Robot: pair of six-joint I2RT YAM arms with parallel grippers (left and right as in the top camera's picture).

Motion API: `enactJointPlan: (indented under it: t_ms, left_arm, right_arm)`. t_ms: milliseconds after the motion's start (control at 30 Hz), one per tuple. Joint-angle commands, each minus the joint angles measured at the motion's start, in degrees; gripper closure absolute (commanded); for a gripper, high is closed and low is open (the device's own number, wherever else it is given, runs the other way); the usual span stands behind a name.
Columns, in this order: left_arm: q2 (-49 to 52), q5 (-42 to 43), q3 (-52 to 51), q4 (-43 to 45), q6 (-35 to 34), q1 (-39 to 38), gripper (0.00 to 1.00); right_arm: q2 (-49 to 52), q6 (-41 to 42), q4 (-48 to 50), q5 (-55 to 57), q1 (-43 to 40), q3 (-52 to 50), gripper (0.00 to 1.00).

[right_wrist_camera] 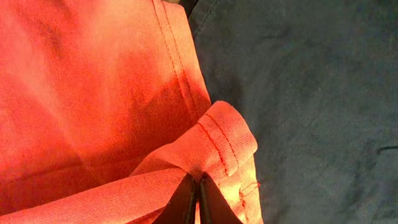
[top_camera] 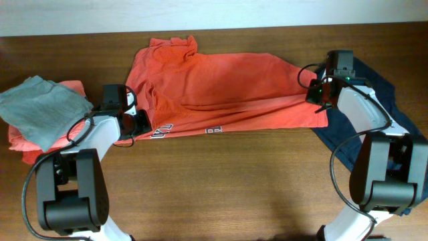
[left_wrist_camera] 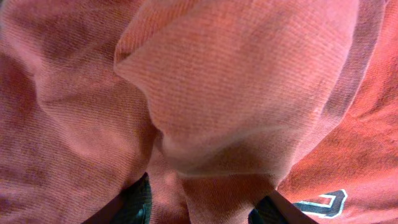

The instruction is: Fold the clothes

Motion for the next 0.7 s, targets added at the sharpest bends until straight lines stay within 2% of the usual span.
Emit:
enactJointPlan:
  t_ms: [0,300,433,667]
  left_arm:
    - [5.3,-0.2,-2.4,-0.9,0.0,0.0,0.51]
    - [5.3,-0.2,-2.4,-0.9,0.0,0.0,0.51]
    - [5.3,-0.2,-2.4,-0.9,0.0,0.0,0.51]
    - [5.3,-0.2,-2.4,-0.9,0.0,0.0,0.50]
  right_arm:
    - [-2.0,0.5,0.1,2.6,-0.8,1.3,0.91]
    - [-2.0,0.5,-0.1,2.6,-0.8,1.3,0.89]
    - [-2.0,0.4,-0.1,2.6,-0.8,1.2,0.84]
    - [0.3,0.2,-6.4,0.3,-0.8,-0.6,0.86]
